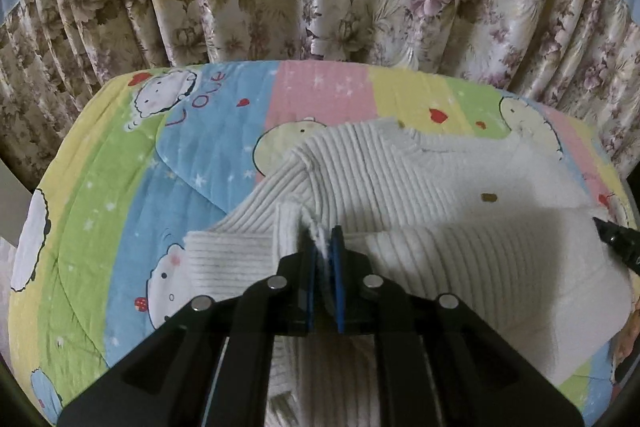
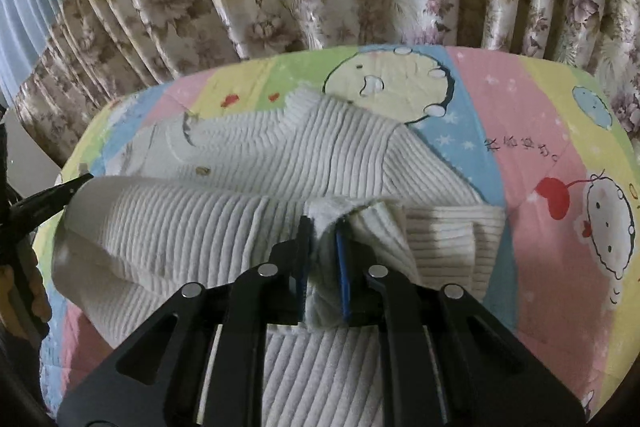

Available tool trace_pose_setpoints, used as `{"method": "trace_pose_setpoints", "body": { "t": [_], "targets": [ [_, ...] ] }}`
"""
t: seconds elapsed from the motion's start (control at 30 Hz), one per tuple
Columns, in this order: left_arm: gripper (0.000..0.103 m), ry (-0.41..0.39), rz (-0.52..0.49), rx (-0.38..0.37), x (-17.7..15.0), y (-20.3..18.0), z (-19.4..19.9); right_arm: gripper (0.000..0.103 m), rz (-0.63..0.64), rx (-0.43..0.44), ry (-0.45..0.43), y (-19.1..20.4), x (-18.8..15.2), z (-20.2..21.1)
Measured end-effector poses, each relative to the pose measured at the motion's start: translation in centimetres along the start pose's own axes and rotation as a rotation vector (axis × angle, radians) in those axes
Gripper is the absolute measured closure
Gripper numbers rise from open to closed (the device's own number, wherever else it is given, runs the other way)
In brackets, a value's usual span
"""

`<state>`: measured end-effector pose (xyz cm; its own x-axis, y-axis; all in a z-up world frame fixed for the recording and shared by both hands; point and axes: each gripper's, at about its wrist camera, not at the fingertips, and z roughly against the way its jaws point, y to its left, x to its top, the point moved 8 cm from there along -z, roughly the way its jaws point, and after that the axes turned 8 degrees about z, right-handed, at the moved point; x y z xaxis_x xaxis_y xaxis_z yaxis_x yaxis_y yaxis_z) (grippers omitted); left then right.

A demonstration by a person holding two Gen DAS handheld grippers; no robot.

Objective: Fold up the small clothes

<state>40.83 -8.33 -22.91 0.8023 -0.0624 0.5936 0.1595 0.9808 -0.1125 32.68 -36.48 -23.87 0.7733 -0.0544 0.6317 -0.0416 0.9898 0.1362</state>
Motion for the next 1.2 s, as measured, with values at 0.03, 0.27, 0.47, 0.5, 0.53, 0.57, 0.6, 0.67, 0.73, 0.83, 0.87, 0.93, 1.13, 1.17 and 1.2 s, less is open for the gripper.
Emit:
{"method": "trace_pose_setpoints", "body": {
  "t": [0.03,0.27,0.47,0.5,0.53,0.57,0.6,0.67,0.73,0.83,0.87,0.93,1.13,1.17,1.2],
  "targets": [
    [0.093,0.005,-0.012,0.008,-0.1,-0.1,-0.1,0.091,-0.006,0.004,0.001,-0.1,0.0,-0.1],
    [0.063,0.070,0.064,-0.136,0.5,0.6,1.4,0.075,-0.058,0.090,-0.016,-0.4,0.2,0.6],
    [0.021,-0.016,0.095,-0.122,2.4,2.8,4.9,0.045,-0.074,0.169,-0.113,0.0,1.6,4.6],
    [0.021,-0.028,0.085,-0.117,2.5,2.9,5.4,0.043,-0.066,0.163,-0.133,-0.1,1.8,5.5],
    [0.021,-0.037,0.069,-0.109,2.5,3.0,5.8,0.038,-0.060,0.154,-0.142,-0.3,2.0,6.0],
    [0.021,-0.042,0.045,-0.098,2.4,2.8,6.0,0.036,-0.046,0.135,-0.142,-0.5,2.0,6.3],
    [0.021,-0.043,0.008,-0.077,2.1,2.4,6.1,0.036,-0.034,0.120,-0.135,-0.8,1.8,6.3],
    [0.021,-0.040,-0.042,-0.040,1.5,1.8,5.7,0.036,-0.024,0.096,-0.112,-1.2,1.5,5.6],
    [0.021,-0.002,-0.084,0.005,0.4,1.2,4.0,0.036,-0.032,0.076,-0.072,-1.5,1.0,4.1],
    [0.026,0.052,-0.095,0.009,-0.8,0.5,1.7,0.039,-0.028,0.040,-0.016,-1.6,0.1,1.8],
    [0.043,0.065,-0.094,0.013,-1.1,0.4,1.0,0.039,-0.022,0.018,-0.006,-1.7,-0.1,1.4],
    [0.069,0.086,-0.084,-0.017,-1.3,0.0,0.4,0.042,-0.019,0.004,-0.001,-1.8,-0.5,0.9],
    [0.094,0.064,-0.087,-0.041,-0.6,-0.8,0.0,0.044,-0.057,0.022,-0.010,-2.5,-0.6,1.5],
    [0.094,0.061,-0.096,-0.035,-0.6,-0.8,0.0,0.050,-0.066,0.024,-0.009,-2.7,-0.6,1.5],
    [0.094,0.054,-0.108,-0.020,-0.5,-0.8,0.0,0.058,-0.066,0.016,-0.004,-2.8,-0.6,1.5]
  ]
}}
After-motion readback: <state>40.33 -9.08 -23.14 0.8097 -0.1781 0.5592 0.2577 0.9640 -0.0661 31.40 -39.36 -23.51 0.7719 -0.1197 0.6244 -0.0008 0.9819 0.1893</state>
